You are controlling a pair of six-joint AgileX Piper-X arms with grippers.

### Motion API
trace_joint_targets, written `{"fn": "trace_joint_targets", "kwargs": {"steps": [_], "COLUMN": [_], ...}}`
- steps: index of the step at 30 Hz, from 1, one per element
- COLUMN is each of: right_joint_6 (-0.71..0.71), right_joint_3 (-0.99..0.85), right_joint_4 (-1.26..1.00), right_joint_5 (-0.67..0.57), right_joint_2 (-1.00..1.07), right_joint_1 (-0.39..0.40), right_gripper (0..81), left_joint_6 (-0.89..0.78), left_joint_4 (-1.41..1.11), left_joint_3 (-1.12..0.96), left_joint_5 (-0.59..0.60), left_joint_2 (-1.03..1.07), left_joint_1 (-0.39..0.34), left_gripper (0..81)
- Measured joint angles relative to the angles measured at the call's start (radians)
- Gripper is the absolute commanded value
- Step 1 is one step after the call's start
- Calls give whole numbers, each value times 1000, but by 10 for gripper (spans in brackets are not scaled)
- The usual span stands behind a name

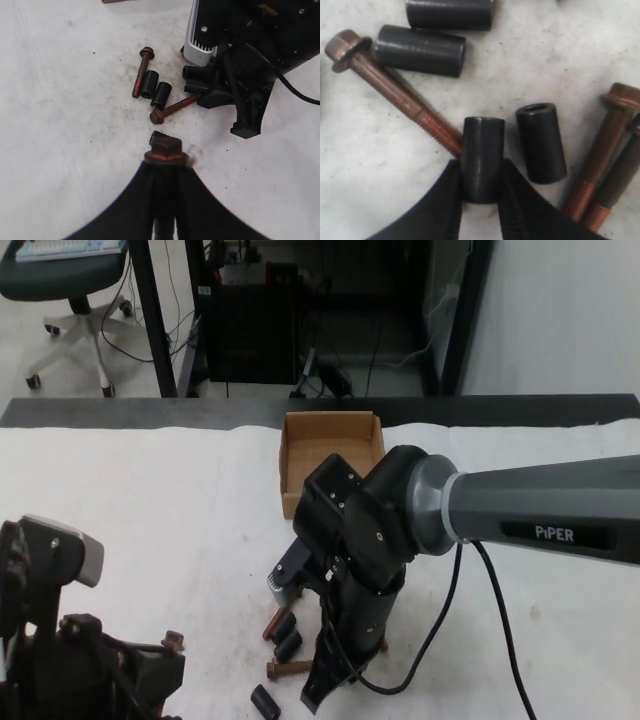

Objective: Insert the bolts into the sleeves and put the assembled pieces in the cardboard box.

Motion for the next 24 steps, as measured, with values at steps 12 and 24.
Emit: {"fn": "trace_joint_targets", "kwargs": {"steps": [12,24], "right_joint_6": [-46,-46], "right_joint_3": [2,2], "right_joint_4": [154,148], "right_joint_5": [-11,-73], "right_joint_2": [-12,-12], "right_joint_1": [-40,-42], "right_gripper": [8,360], "left_joint_6": [0,0], "left_joint_4": [0,0], "left_joint_3": [0,0], "left_joint_5": [0,0], "left_joint_2": [0,0], "left_joint_1": [0,0], "left_gripper": [4,4]}}
